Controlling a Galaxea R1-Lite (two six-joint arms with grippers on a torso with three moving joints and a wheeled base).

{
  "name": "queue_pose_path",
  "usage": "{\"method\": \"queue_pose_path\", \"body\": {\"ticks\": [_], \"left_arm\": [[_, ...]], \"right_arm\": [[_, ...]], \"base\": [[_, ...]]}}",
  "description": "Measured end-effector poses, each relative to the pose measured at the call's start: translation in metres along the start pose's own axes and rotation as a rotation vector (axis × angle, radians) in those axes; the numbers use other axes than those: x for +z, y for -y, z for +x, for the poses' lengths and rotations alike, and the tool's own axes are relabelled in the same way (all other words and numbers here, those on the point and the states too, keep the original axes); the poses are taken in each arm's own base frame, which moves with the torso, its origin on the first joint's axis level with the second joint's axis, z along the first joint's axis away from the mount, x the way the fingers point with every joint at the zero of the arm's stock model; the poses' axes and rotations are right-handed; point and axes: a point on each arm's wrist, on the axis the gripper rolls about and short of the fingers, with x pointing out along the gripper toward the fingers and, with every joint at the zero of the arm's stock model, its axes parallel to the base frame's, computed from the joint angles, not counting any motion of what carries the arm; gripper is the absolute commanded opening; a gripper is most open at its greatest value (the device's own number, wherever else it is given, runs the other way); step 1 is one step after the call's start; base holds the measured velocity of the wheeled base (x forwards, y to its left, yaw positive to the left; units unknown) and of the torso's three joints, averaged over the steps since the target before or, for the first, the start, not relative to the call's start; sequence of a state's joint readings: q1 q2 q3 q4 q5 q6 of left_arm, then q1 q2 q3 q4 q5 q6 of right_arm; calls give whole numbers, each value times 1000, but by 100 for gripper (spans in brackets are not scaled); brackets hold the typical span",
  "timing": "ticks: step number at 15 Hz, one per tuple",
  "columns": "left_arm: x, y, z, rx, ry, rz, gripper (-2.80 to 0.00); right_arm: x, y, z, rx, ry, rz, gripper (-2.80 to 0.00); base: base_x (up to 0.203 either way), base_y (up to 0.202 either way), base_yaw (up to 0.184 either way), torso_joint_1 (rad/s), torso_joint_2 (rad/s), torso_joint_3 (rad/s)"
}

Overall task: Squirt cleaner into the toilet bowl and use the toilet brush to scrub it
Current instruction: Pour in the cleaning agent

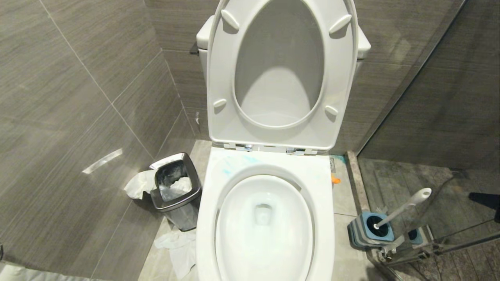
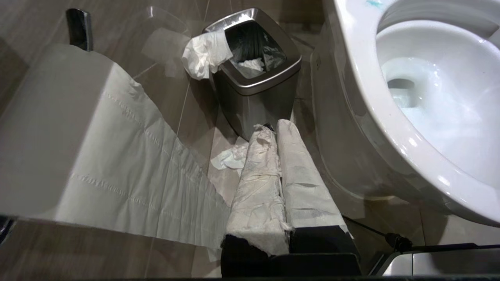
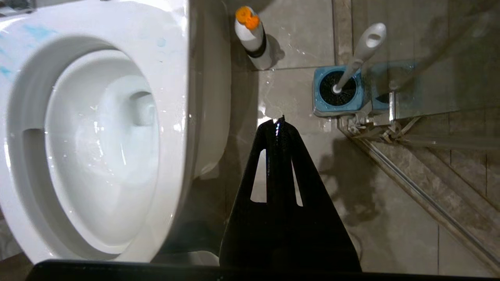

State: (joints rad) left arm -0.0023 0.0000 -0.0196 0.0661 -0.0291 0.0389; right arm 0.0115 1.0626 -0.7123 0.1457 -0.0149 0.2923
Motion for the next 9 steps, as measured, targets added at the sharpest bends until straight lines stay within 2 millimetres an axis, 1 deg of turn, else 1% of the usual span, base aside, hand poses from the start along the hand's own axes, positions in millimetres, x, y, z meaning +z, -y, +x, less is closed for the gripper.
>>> {"method": "queue_pose_path", "body": {"ticks": [3, 6, 9], "left_arm": [[0, 0, 0, 0, 1, 0, -280], [0, 0, 0, 0, 3, 0, -280], [0, 0, 0, 3, 3, -3, -280]], "right_arm": [[0, -4, 8, 23, -27, -10, -280], [-5, -13, 18, 98, -98, -1, -280], [-20, -17, 32, 165, -203, -16, -280]], "base": [[0, 0, 0, 4, 1, -195], [0, 0, 0, -3, 3, -197], [0, 0, 0, 0, 2, -200]]}}
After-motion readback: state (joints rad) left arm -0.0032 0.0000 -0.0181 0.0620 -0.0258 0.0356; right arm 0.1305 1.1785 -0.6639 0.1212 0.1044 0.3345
